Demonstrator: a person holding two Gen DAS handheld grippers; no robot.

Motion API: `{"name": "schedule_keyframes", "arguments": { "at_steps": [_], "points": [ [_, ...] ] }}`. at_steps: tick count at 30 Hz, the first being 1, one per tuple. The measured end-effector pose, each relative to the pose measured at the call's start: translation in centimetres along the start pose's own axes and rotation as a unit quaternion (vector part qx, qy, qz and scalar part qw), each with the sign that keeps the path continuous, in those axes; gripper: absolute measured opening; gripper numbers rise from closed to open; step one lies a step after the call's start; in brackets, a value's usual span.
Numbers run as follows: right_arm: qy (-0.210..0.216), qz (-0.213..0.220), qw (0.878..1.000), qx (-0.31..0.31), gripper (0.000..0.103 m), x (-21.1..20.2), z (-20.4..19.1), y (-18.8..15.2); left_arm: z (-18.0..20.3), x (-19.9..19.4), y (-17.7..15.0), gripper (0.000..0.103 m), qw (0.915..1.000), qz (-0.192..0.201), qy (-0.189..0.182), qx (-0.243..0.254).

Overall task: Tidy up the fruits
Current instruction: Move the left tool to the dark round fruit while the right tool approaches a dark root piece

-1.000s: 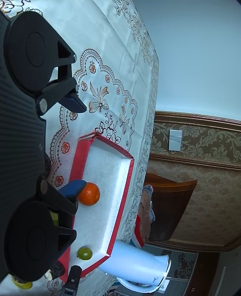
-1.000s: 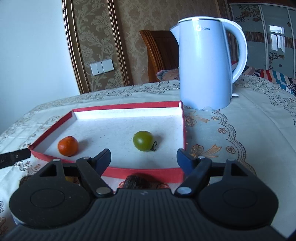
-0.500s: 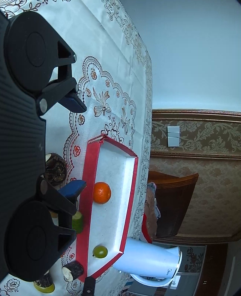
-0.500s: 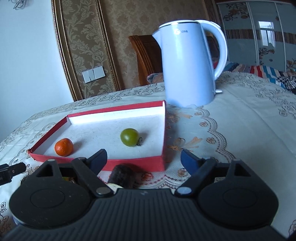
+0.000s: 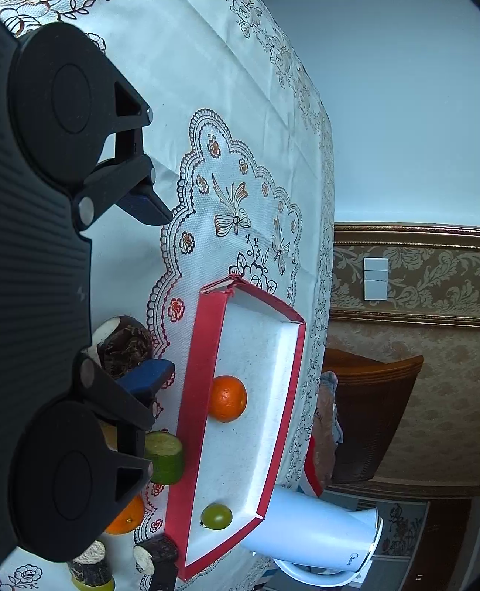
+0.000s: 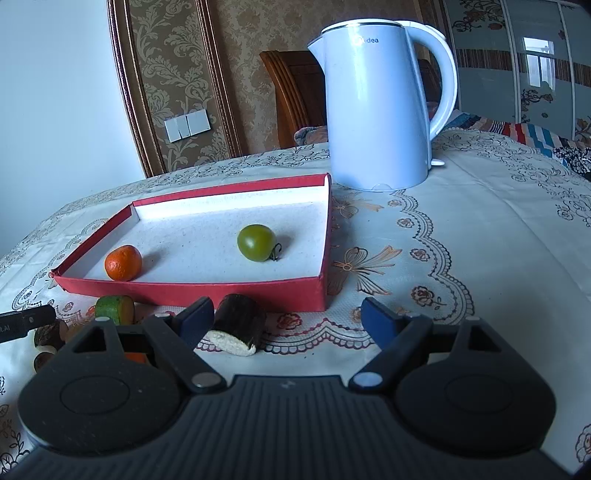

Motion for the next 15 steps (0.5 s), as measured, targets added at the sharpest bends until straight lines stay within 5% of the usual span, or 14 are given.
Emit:
{"name": "schedule_keyframes", "arguments": {
  "at_steps": [7, 15],
  "points": [
    [0.003, -0.005, 1.0, 0.008, 0.086, 0.2, 0.1, 0.0, 0.3, 0.4, 0.3, 0.081, 0.9999, -0.001, 0.007, 0.007],
    [0.003, -0.006, 1.0, 0.008, 0.087, 0.2, 0.1, -0.1, 1.4, 0.1, -0.4, 0.088, 0.9991, -0.014, -0.026, 0.031]
  ]
}}
Point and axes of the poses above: each gripper's, at about its wrist camera, not at the fingertips, and x roughly the way its jaws point, z to its right, y to its top, the point moved 9 cm from there along x, roughly the way its jaws point, and after that the axes turned 8 degrees about -y, right-handed, at the moved point
